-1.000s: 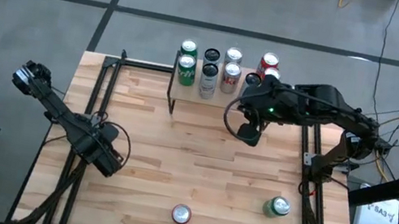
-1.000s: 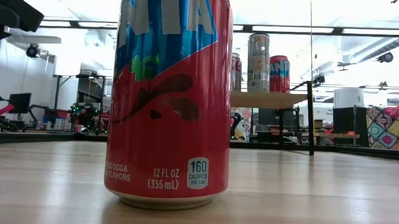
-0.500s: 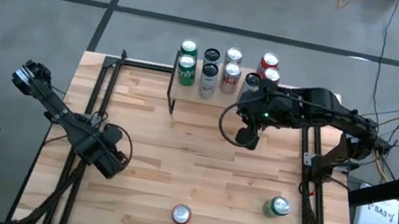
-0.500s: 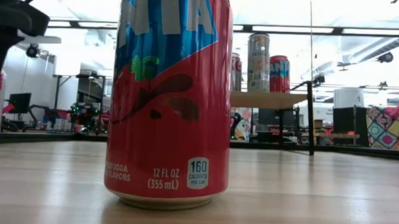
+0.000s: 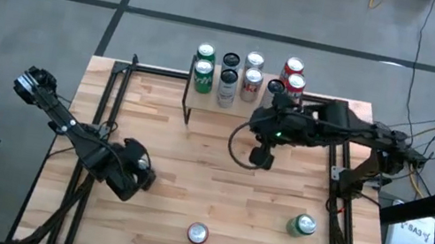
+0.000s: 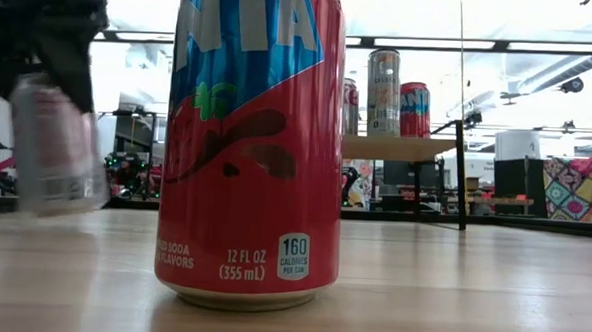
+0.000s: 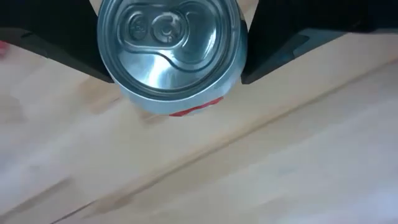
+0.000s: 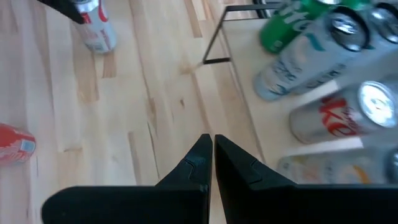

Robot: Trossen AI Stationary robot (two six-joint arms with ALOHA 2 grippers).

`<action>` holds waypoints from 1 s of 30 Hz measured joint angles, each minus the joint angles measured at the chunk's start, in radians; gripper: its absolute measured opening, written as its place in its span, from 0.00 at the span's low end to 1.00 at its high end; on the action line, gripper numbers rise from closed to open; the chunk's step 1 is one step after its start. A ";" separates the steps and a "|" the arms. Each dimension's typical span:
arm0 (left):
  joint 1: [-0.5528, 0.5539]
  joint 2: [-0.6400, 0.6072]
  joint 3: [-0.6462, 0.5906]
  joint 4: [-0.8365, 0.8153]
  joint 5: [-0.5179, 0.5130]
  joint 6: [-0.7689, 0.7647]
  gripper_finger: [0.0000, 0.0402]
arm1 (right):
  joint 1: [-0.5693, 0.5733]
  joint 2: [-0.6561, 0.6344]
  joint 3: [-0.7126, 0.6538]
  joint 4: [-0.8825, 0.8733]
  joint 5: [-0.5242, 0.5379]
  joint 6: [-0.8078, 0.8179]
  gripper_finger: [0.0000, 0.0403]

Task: Place canned beverage on shelf
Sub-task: Put the white red soda can on the shelf aligned with the other white red soda cans

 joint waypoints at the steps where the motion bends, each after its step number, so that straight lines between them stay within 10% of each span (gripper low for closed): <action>1: 0.000 0.000 0.002 0.016 -0.016 0.018 0.80 | 0.005 0.000 -0.022 0.022 0.000 -0.004 0.02; 30: 0.001 0.142 0.037 0.069 -0.065 0.019 0.80 | 0.109 -0.001 -0.356 0.305 0.000 0.018 0.02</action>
